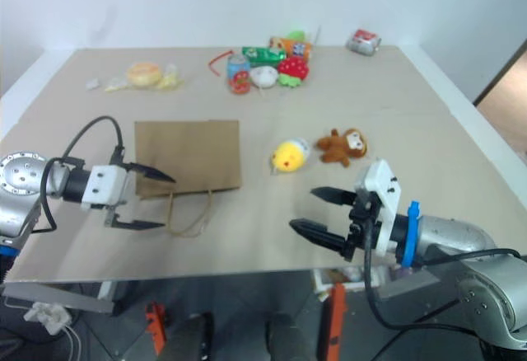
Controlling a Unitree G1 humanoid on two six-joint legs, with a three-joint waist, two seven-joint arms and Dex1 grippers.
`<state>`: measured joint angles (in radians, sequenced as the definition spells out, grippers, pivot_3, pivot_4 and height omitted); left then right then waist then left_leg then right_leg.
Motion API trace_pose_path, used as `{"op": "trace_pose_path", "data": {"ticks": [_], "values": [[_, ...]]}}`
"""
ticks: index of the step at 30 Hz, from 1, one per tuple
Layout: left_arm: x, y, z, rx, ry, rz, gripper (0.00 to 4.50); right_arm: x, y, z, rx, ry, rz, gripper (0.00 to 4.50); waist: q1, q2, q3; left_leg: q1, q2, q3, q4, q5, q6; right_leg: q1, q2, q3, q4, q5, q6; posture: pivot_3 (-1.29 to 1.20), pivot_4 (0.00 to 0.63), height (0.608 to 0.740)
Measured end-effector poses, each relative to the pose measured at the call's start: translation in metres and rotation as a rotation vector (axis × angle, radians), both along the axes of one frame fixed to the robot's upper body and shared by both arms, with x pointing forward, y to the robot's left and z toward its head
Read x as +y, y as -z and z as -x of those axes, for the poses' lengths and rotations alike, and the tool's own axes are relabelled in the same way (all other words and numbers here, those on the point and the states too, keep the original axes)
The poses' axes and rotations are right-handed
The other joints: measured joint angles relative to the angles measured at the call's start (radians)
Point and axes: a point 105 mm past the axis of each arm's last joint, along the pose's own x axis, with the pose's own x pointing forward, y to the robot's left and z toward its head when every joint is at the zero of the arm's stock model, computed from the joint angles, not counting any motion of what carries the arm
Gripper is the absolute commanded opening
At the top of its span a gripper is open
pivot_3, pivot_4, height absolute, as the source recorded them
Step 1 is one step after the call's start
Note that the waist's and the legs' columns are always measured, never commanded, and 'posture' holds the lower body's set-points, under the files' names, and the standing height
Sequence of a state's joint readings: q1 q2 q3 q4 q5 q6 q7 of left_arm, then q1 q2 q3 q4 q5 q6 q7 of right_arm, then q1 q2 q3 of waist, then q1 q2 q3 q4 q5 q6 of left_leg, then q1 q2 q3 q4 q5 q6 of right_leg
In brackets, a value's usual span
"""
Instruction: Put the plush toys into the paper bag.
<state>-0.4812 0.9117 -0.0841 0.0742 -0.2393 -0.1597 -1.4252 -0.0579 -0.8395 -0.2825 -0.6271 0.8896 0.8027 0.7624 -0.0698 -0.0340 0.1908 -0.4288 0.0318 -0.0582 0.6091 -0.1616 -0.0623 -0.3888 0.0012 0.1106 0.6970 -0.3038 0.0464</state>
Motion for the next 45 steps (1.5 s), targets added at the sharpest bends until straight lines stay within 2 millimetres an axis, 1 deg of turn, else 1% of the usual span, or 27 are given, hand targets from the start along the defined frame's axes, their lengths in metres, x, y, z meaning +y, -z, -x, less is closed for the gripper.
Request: {"op": "trace_pose_path", "data": {"ticks": [3, 4, 5, 6, 7, 9, 10, 13, 14, 15, 16, 23, 25, 26, 27, 28, 29, 30, 31, 32, 33, 34, 35, 37, 38, 41, 45], "values": [[0.000, 0.004, -0.001, -0.010, 0.005, -0.009, 4.50, 0.001, 0.000, 0.001, 0.003, -0.004, -0.008, 4.38, -0.001, 0.000, 0.000, 0.000, 0.000, 0.000, 0.000, 0.000, 0.000, 0.000, 0.000, 0.000, 0.000, 0.000, 0.000, 0.00, 0.150, 0.740], [-0.001, 0.006, -0.001, -0.006, 0.007, -0.009, 4.24, 0.001, 0.000, 0.001, 0.004, -0.003, -0.008, 4.46, -0.001, 0.000, 0.000, 0.000, 0.000, 0.000, 0.000, 0.000, 0.000, 0.000, 0.000, 0.000, 0.000, 0.000, 0.000, 0.00, 0.150, 0.740], [-0.006, 0.010, -0.002, 0.005, 0.020, 0.002, 3.82, 0.000, 0.000, 0.001, 0.005, 0.000, -0.010, 4.50, -0.001, 0.000, 0.000, 0.000, 0.000, 0.000, 0.001, 0.000, 0.000, 0.000, 0.000, 0.000, 0.000, 0.000, 0.000, 0.00, 0.150, 0.740], [-0.009, 0.012, -0.002, 0.008, 0.028, 0.005, 3.65, 0.000, 0.000, 0.000, 0.005, 0.001, -0.011, 4.50, -0.001, 0.000, 0.000, 0.000, 0.000, 0.000, 0.001, 0.000, 0.000, 0.000, 0.000, 0.000, 0.000, 0.000, 0.000, 0.00, 0.150, 0.740], [-0.010, 0.012, -0.002, 0.009, 0.030, 0.006, 3.13, 0.000, 0.000, 0.000, 0.005, 0.001, -0.011, 4.50, 0.000, 0.000, 0.000, 0.000, 0.000, 0.000, 0.002, 0.000, 0.000, 0.000, 0.000, 0.000, 0.000, 0.000, 0.000, 0.00, 0.150, 0.740], [-0.015, 0.015, -0.002, 0.014, 0.043, 0.014, 2.83, 0.001, 0.000, 0.001, 0.006, 0.002, -0.015, 4.50, 0.000, 0.000, 0.000, -0.001, 0.000, 0.000, 0.002, 0.000, 0.000, 0.000, 0.000, 0.000, 0.000, 0.000, 0.000, 0.00, 0.150, 0.740], [-0.016, 0.015, -0.002, 0.016, 0.045, 0.016, 2.27, 0.001, 0.000, 0.001, 0.007, 0.003, -0.015, 4.50, 0.000, 0.000, 0.000, -0.001, 0.000, 0.000, 0.002, 0.000, 0.000, 0.000, 0.000, 0.000, 0.000, 0.001, 0.000, 0.00, 0.150, 0.740], [-0.020, 0.012, -0.004, 0.006, 0.061, 0.023, 1.07, 0.000, 0.001, 0.001, 0.010, 0.012, -0.016, 4.50, 0.000, 0.000, 0.000, -0.001, 0.000, 0.000, 0.002, 0.000, 0.000, 0.000, 0.000, 0.000, 0.001, 0.001, 0.000, 0.00, 0.150, 0.740], [-0.021, 0.012, -0.004, 0.005, 0.065, 0.024, 1.07, 0.001, 0.001, 0.002, 0.010, 0.011, -0.016, 4.50, -0.001, 0.000, 0.000, -0.001, 0.000, 0.000, 0.002, 0.000, 0.000, 0.000, 0.000, 0.000, 0.001, 0.001, 0.000, 0.00, 0.150, 0.740], [-0.022, 0.012, -0.004, 0.006, 0.067, 0.025, 0.39, 0.002, 0.001, 0.003, 0.009, 0.008, -0.017, 4.50, -0.001, 0.000, 0.000, -0.001, 0.000, 0.000, 0.002, 0.000, 0.000, 0.000, 0.000, 0.000, 0.001, 0.001, 0.000, 0.00, 0.150, 0.740], [-0.022, 0.012, -0.003, 0.008, 0.069, 0.025, 0.05, 0.003, 0.001, 0.003, 0.009, 0.008, -0.018, 4.50, -0.001, 0.000, 0.000, -0.001, 0.000, 0.000, 0.002, 0.000, 0.000, 0.000, 0.000, 0.000, 0.001, 0.001, 0.000, 0.00, 0.150, 0.740], [-0.023, 0.002, -0.009, 0.016, 0.069, 0.031, 0.02, 0.001, 0.003, 0.003, 0.013, 0.026, -0.017, 4.50, -0.001, 0.000, 0.000, -0.001, 0.000, 0.000, 0.003, 0.000, 0.000, 0.000, 0.000, 0.000, 0.001, 0.001, 0.001, 0.00, 0.150, 0.740], [-0.027, 0.001, -0.010, 0.064, 0.053, 0.078, 0.02, 0.001, 0.002, 0.001, -0.003, 0.038, -0.022, 4.50, -0.001, 0.000, 0.000, -0.001, 0.000, -0.001, 0.003, 0.000, 0.000, 0.000, 0.000, 0.000, 0.001, 0.001, 0.001, 0.00, 0.150, 0.740], [-0.030, 0.000, -0.011, 0.075, 0.046, 0.096, 0.00, 0.000, 0.001, 0.000, -0.014, 0.048, -0.025, 4.01, -0.001, 0.000, 0.000, -0.001, 0.000, -0.001, 0.003, 0.000, 0.000, 0.000, 0.000, 0.000, 0.001, 0.001, 0.001, 0.00, 0.150, 0.740], [-0.033, -0.002, -0.012, 0.080, 0.047, 0.111, 0.00, 0.000, -0.001, -0.002, -0.025, 0.056, -0.027, 4.01, -0.001, 0.000, 0.000, -0.001, 0.000, -0.001, 0.003, 0.000, 0.000, 0.000, 0.000, 0.000, 0.001, 0.001, 0.001, 0.00, 0.150, 0.740], [-0.036, -0.005, -0.012, 0.099, 0.037, 0.140, 0.00, -0.001, -0.002, -0.004, -0.036, 0.071, -0.026, 3.61, -0.001, 0.000, 0.000, -0.002, 0.000, -0.001, 0.005, 0.000, 0.000, 0.000, 0.001, 0.000, 0.001, 0.002, 0.001, 0.00, 0.150, 0.740], [-0.047, -0.011, -0.013, 0.137, 0.030, 0.205, 0.00, -0.003, -0.004, -0.010, -0.060, 0.103, -0.028, 3.38, -0.001, 0.000, 0.000, -0.002, 0.000, -0.001, 0.005, 0.000, 0.000, 0.001, 0.000, 0.000, 0.001, 0.002, 0.002, 0.00, 0.150, 0.740], [-0.055, -0.016, -0.013, 0.168, 0.026, 0.254, 0.00, -0.004, -0.005, -0.014, -0.069, 0.125, -0.035, 2.74, -0.001, 0.000, 0.000, -0.003, 0.000, -0.001, 0.008, 0.000, 0.000, 0.001, 0.000, 0.000, 0.001, 0.003, 0.003, 0.00, 0.150, 0.740], [-0.060, -0.019, -0.013, 0.183, 0.025, 0.281, 0.00, -0.005, -0.005, -0.016, -0.073, 0.136, -0.041, 2.66, -0.001, 0.000, 0.000, -0.003, 0.000, -0.001, 0.009, 0.000, 0.000, 0.001, 0.000, 0.000, 0.001, 0.003, 0.003, 0.00, 0.150, 0.740], [-0.068, -0.024, -0.013, 0.204, 0.023, 0.320, 0.00, -0.007, -0.006, -0.019, -0.074, 0.152, -0.050, 2.14, -0.001, 0.000, 0.000, -0.004, -0.001, -0.001, 0.009, 0.000, 0.000, 0.001, 0.000, 0.000, 0.001, 0.003, 0.004, 0.00, 0.150, 0.740], [-0.072, -0.030, -0.018, 0.239, -0.018, 0.367, 0.00, -0.007, -0.006, -0.019, -0.074, 0.155, -0.059, 1.90, -0.001, 0.000, 0.000, -0.004, -0.001, -0.001, 0.010, 0.000, 0.000, 0.001, 0.000, 0.000, 0.001, 0.004, 0.004, 0.00, 0.150, 0.740], [-0.075, -0.034, -0.023, 0.268, -0.058, 0.410, 0.00, -0.007, -0.006, -0.019, -0.076, 0.156, -0.061, 1.29, -0.001, 0.000, 0.000, -0.004, -0.001, -0.002, 0.010, 0.001, 0.001, 0.001, 0.001, 0.000, 0.001, 0.004, 0.004, 0.00, 0.150, 0.740], [-0.075, -0.034, -0.023, 0.269, -0.058, 0.412, 0.00, -0.007, -0.006, -0.019, -0.076, 0.156, -0.061, 1.00, -0.001, 0.000, 0.000, -0.004, -0.001, -0.002, 0.010, 0.001, 0.001, 0.001, 0.001, 0.000, 0.001, 0.005, 0.005, 0.00, 0.150, 0.740], [-0.080, -0.048, -0.030, 0.333, -0.115, 0.510, 0.00, -0.007, -0.007, -0.019, -0.082, 0.156, -0.063, 0.30, -0.001, 0.000, 0.000, -0.004, -0.001, -0.002, 0.010, 0.001, 0.002, 0.001, 0.001, 0.000, 0.001, 0.005, 0.005, 0.00, 0.150, 0.740], [-0.083, -0.062, -0.030, 0.370, -0.125, 0.579, 0.00, -0.007, -0.007, -0.019, -0.084, 0.158, -0.064, 0.14, -0.002, 0.000, 0.000, -0.003, -0.001, -0.002, 0.010, 0.001, 0.002, 0.001, 0.001, 0.000, 0.001, 0.005, 0.005, 0.00, 0.150, 0.740], [-0.090, -0.091, -0.031, 0.458, -0.144, 0.721, 0.00, -0.004, -0.013, -0.021, -0.115, 0.147, -0.086, 0.14, -0.002, 0.000, 0.000, -0.004, -0.001, -0.002, 0.010, 0.001, 0.002, 0.001, 0.001, 0.000, 0.001, 0.005, 0.005, 0.00, 0.150, 0.740], [-0.091, -0.109, -0.025, 0.474, -0.131, 0.768, 0.00, 0.005, -0.020, -0.026, -0.148, 0.124, -0.095, 0.14, -0.003, 0.000, 0.000, -0.003, -0.001, -0.002, 0.010, 0.001, 0.002, 0.001, 0.001, 0.000, 0.001, 0.006, 0.005, 0.00, 0.150, 0.740]]}}
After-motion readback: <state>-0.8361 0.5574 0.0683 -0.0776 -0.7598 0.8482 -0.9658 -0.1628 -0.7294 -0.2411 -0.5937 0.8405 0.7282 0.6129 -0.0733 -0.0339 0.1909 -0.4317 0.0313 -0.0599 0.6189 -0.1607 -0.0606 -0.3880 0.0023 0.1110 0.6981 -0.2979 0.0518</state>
